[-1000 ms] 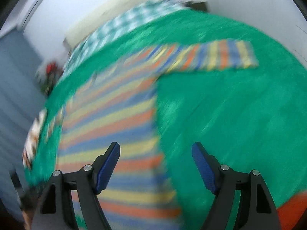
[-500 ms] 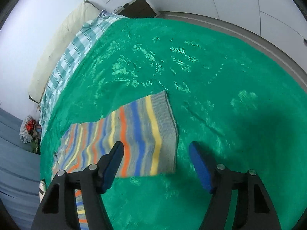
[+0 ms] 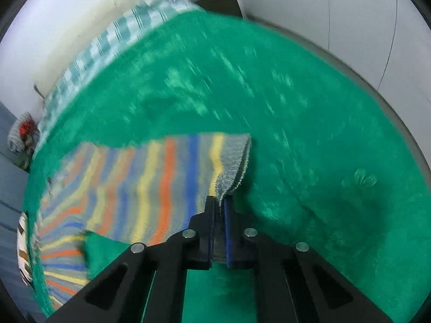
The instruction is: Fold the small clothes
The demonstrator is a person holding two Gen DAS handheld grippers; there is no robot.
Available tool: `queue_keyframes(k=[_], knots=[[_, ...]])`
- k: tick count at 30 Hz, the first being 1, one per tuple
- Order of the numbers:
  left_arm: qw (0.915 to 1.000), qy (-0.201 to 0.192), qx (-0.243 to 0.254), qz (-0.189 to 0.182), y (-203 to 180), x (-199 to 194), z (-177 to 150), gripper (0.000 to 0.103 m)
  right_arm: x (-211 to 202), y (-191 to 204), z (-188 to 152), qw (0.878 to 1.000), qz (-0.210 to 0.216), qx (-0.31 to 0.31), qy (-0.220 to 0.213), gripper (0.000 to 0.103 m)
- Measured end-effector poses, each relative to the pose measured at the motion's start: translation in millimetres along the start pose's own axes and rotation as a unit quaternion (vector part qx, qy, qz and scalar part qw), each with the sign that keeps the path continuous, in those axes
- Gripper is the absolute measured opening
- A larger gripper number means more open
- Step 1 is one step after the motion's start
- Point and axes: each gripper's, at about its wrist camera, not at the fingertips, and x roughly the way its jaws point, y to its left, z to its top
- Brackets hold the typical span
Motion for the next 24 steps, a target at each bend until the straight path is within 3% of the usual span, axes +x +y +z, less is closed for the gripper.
queue_keyframes(k=[4, 8, 11, 15, 16, 17, 18, 21, 24], knots=[[0.9998, -0.003, -0.013, -0.016, 4.6, -1.4, 0.4, 0.102, -40.9, 64.4, 13.1, 0.996, 0.050, -0.054, -0.042, 0.006], [0.9992, -0.009, -0.020, -0.033, 8.4, -3.5, 4.8, 0.102, -59.0, 179.9, 18.4, 0.981, 0.128, -0.139, -0.038, 0.006], [0.9989, -0.015, -0.025, -0.037, 13.2, -8.7, 5.0, 0.102, -54.3, 256.3, 11.8, 0.968, 0.180, -0.174, -0.025, 0.006], [0.9983, -0.016, -0.042, -0.037, 22.4, -11.2, 3.9, 0.102, -26.5, 345.0, -21.4, 0.952, 0.229, -0.203, 0.001, 0.010], [0.9981, -0.015, -0.047, -0.037, 24.7, -10.8, 3.7, 0.102, -16.5, 356.5, -27.2, 0.950, 0.240, -0.201, 0.010, 0.027], [0.9978, -0.013, -0.054, -0.036, 27.2, -10.2, 3.8, 0.102, -0.8, 369.7, -31.6, 0.947, 0.252, -0.196, 0.041, 0.060], [0.9975, -0.012, -0.059, -0.037, 29.6, -9.5, 3.8, 0.102, 8.9, 374.0, -35.5, 0.948, 0.254, -0.187, 0.052, 0.069], [0.9969, -0.010, -0.067, -0.040, 32.0, -8.0, 4.5, 0.102, 15.8, 369.1, -32.3, 0.946, 0.278, -0.160, 0.047, 0.069], [0.9970, -0.008, -0.064, -0.044, 29.6, -6.0, 6.5, 0.102, 22.2, 339.4, -28.0, 0.954, 0.263, -0.130, 0.064, 0.068]])
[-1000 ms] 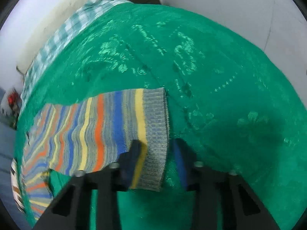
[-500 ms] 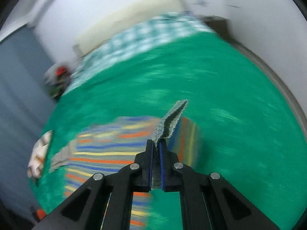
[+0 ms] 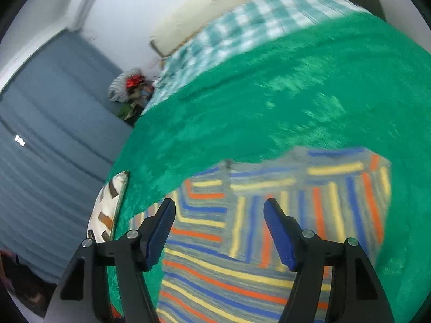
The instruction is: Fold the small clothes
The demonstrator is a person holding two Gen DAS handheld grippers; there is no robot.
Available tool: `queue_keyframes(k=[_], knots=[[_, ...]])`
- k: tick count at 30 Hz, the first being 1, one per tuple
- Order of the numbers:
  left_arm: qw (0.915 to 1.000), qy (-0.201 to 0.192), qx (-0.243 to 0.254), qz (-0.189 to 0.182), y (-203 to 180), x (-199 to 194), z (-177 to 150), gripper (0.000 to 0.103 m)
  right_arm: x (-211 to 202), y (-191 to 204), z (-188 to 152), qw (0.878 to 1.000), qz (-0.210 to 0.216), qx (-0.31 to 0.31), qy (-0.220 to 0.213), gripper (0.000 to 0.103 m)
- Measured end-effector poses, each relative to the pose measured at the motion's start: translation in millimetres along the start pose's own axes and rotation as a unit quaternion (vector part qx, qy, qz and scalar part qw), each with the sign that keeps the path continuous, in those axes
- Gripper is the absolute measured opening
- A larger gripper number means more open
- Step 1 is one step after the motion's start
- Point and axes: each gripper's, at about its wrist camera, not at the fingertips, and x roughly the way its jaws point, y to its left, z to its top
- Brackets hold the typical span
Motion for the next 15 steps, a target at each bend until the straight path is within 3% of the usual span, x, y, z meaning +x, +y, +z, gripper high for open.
queue_keyframes(k=[4, 7, 8, 11, 15], knots=[[0.9998, 0.001, 0.020, 0.003, -9.1, 3.0, -0.9, 0.102, 9.9, -51.6, -15.8, 0.997, -0.046, 0.031, 0.056, 0.064], [0.9993, 0.002, 0.036, 0.009, -14.6, 3.2, -4.1, 0.102, 21.4, -95.2, -33.8, 0.986, -0.124, 0.034, 0.104, 0.060], [0.9991, 0.002, 0.041, 0.010, -16.2, 3.2, -4.9, 0.102, 20.6, -113.4, -40.5, 0.979, -0.162, 0.031, 0.118, 0.054], [0.9990, 0.001, 0.043, 0.011, -16.6, 2.9, -5.5, 0.102, -5.7, -143.5, -42.2, 0.966, -0.238, 0.026, 0.096, 0.054], [0.9991, 0.002, 0.040, 0.014, -16.7, 6.4, -4.1, 0.102, -27.6, -138.6, -30.6, 0.977, -0.205, 0.012, 0.060, 0.054]])
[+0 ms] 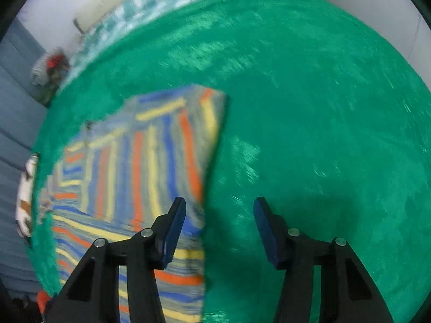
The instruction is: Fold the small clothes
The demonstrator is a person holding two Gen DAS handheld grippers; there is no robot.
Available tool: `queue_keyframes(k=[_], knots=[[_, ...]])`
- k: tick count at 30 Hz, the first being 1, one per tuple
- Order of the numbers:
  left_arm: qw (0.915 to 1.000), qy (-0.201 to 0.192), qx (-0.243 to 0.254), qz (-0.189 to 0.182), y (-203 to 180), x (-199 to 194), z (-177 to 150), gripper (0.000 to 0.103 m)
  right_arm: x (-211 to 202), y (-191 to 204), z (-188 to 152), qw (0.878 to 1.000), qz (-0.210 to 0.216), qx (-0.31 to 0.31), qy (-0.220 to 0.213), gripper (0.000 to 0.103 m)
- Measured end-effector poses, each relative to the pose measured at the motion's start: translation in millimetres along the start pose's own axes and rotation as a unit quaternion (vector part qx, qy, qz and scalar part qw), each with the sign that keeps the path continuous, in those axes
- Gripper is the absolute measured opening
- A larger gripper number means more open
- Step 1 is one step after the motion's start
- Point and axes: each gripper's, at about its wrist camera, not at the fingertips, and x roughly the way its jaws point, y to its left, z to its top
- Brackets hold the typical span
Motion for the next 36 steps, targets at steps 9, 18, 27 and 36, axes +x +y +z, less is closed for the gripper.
queue_keyframes(k=[9, 18, 27, 36], knots=[[0.9996, 0.006, 0.019, 0.019, -5.1, 6.4, -2.3, 0.102, 44.0, 34.9, 4.6, 0.997, -0.055, -0.053, 0.010, 0.004], [0.9997, 0.008, 0.017, 0.016, -3.7, 8.6, -0.9, 0.102, 17.9, 5.4, 10.8, 0.995, -0.088, -0.016, -0.036, 0.004], [0.9991, 0.008, 0.030, 0.028, -7.5, 12.5, -2.5, 0.102, 52.4, 54.0, 27.1, 0.995, -0.057, -0.085, -0.004, 0.049], [0.9993, 0.011, 0.024, 0.028, -6.5, 14.5, -1.5, 0.103, -0.8, 56.6, -12.3, 0.994, -0.026, -0.092, -0.060, 0.046]])
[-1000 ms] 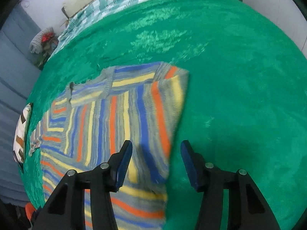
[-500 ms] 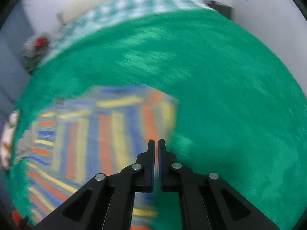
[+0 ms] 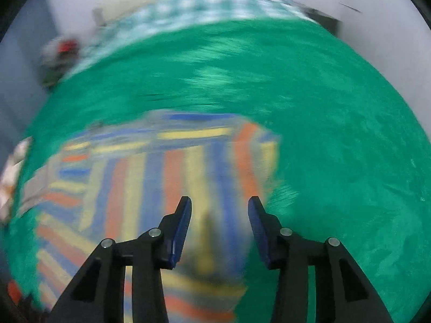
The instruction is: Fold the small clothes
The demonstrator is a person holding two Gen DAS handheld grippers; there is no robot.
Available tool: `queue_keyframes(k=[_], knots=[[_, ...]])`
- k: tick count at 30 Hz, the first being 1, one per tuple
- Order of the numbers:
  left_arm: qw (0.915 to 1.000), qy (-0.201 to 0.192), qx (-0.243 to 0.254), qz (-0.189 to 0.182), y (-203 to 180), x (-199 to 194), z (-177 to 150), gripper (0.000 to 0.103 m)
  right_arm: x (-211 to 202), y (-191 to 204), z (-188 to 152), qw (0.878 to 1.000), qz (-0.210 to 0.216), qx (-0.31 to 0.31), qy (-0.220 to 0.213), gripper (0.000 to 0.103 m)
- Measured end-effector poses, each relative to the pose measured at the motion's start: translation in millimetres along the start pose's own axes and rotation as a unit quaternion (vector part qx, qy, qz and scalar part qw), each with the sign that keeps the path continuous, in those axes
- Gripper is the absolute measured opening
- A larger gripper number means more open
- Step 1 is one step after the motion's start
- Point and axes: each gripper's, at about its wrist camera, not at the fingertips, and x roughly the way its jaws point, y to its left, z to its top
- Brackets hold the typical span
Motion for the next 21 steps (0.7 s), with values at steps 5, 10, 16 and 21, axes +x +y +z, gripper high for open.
queue_keyframes(k=[5, 10, 16, 21], knots=[[1.0000, 0.001, 0.003, 0.002, -0.6, -0.4, -1.8, 0.103, -0.8, 27.1, -60.7, 0.996, 0.048, -0.055, 0.052, 0.048], [1.0000, 0.006, 0.005, -0.001, 0.2, -1.7, -4.8, 0.103, -20.9, 21.0, -118.6, 0.997, 0.005, -0.051, 0.052, 0.048], [0.9999, 0.009, 0.004, 0.002, -0.8, -2.1, -4.8, 0.103, -90.6, 50.7, -163.6, 0.997, 0.013, -0.073, 0.001, 0.061], [0.9999, 0.012, 0.006, 0.002, -0.7, -2.1, -6.6, 0.103, -113.5, 106.1, -206.0, 0.994, 0.024, -0.101, -0.022, 0.061]])
